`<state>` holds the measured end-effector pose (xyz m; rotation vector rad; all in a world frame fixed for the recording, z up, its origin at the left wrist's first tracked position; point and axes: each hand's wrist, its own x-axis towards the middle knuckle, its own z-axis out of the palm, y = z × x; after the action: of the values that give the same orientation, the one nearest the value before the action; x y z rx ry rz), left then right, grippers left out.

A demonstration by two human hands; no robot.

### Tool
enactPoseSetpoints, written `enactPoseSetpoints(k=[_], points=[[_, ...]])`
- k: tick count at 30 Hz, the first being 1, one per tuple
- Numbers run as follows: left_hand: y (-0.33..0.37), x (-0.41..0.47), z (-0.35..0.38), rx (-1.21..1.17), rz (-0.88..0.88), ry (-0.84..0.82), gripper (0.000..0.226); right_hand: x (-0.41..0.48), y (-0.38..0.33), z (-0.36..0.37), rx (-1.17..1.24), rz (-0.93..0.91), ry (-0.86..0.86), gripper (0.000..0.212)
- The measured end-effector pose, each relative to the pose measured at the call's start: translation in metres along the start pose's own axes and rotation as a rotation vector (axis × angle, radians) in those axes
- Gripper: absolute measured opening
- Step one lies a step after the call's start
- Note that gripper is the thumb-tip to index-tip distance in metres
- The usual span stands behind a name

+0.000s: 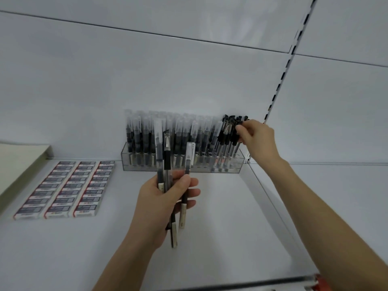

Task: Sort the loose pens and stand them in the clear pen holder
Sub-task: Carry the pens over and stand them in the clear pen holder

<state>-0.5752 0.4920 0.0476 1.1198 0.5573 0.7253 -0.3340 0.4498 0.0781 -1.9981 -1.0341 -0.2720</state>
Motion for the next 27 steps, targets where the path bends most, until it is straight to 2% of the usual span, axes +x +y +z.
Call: enactPoseSetpoints(k=[4, 6, 8, 10, 13, 16, 18, 20, 22, 25, 27], points=[[0.0, -0.001, -0.001, -0.008, 0.011, 0.011, 0.01, 0.001, -0.001, -0.003, 0.042, 0.102, -0.006, 0.024], [0.001, -0.001, 0.0, -0.015, 0.014, 0.011, 0.009, -0.009, -0.006, -0.005, 0.097, 0.151, 0.079, 0.027], [0.0, -0.001, 0.002, -0.021, 0.008, -0.004, 0.009, -0.027, -0.02, -0.009, 0.258, 0.137, 0.142, 0.018], [-0.003, -0.001, 0.004, -0.017, 0.001, -0.021, 0.009, -0.046, -0.038, -0.011, 0.434, 0.116, 0.024, 0.015], [-0.006, 0.0, 0.007, -0.009, -0.008, -0.041, 0.009, -0.064, -0.061, -0.009, 0.52, 0.076, -0.296, 0.013], [-0.007, 0.001, 0.008, 0.004, -0.011, -0.045, 0.009, -0.069, -0.071, -0.002, 0.598, 0.086, -0.388, 0.002], [-0.007, 0.002, 0.004, 0.013, -0.014, -0.032, 0.011, -0.066, -0.072, 0.0, 0.632, 0.089, -0.4, 0.006], [-0.007, 0.003, -0.001, 0.032, -0.012, -0.01, 0.014, -0.057, -0.071, -0.001, 0.687, 0.12, -0.34, 0.005], [-0.007, 0.004, -0.009, 0.096, -0.005, 0.023, 0.014, -0.041, -0.068, -0.004, 0.722, 0.153, -0.175, 0.008], [-0.005, 0.002, -0.018, 0.197, 0.005, 0.051, 0.015, -0.018, -0.063, -0.004, 0.637, 0.122, 0.092, 0.009], [-0.005, 0.0, -0.022, 0.247, 0.034, 0.059, 0.014, -0.007, -0.061, 0.001, 0.557, 0.085, 0.173, 0.01]])
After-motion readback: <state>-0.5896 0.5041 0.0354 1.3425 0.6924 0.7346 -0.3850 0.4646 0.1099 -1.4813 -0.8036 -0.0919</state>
